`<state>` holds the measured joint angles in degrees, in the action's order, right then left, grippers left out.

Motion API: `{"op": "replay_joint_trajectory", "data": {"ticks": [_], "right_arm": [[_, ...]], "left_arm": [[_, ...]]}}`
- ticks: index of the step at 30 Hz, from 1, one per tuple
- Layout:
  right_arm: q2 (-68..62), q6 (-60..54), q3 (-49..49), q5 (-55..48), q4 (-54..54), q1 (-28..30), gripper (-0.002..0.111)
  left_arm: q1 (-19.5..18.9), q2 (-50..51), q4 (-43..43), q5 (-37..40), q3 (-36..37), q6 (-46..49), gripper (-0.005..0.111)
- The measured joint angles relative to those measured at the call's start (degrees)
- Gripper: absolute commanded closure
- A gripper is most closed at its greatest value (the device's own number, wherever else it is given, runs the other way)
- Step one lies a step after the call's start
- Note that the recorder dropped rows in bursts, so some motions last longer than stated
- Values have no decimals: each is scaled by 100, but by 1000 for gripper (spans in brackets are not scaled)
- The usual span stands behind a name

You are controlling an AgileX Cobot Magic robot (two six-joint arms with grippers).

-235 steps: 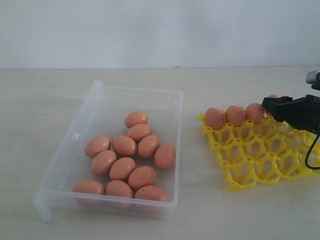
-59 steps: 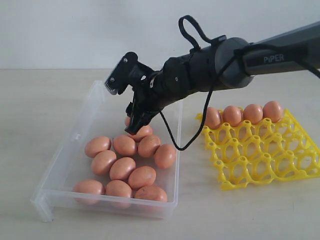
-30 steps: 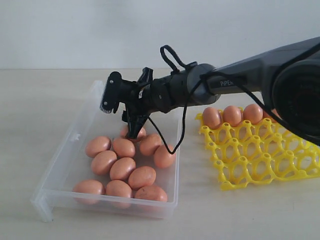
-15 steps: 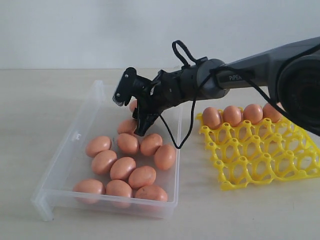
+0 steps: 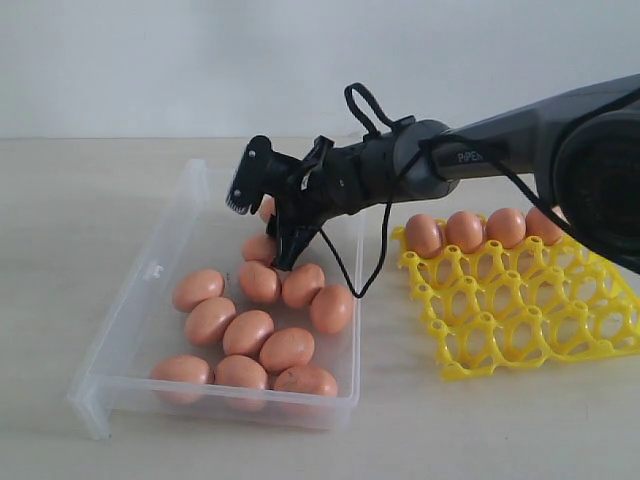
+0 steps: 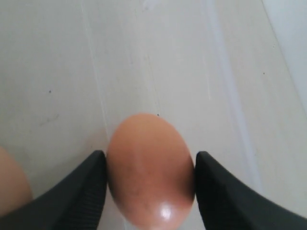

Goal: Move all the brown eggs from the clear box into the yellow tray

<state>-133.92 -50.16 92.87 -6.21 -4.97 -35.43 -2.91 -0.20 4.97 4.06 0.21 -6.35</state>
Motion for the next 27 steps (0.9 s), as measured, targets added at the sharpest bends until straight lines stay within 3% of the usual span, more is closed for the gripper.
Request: {"op": "replay_joint_trajectory", "data": {"ticks": [8, 9, 12, 13, 27], "right_arm": [[-34, -512, 0, 180, 0, -167, 56], [-34, -512, 0, 180, 0, -167, 61], [-34, -512, 0, 154, 0, -167, 105], [-34, -512, 0, 154, 0, -167, 108], [540, 1077, -32, 150, 18, -167, 109]], "left_arm": [[0, 0, 0, 0, 0, 0, 103], [0, 0, 0, 0, 0, 0, 103], [0, 0, 0, 0, 0, 0, 103], [0, 0, 0, 0, 0, 0, 103], [0, 0, 0, 0, 0, 0, 103]]}}
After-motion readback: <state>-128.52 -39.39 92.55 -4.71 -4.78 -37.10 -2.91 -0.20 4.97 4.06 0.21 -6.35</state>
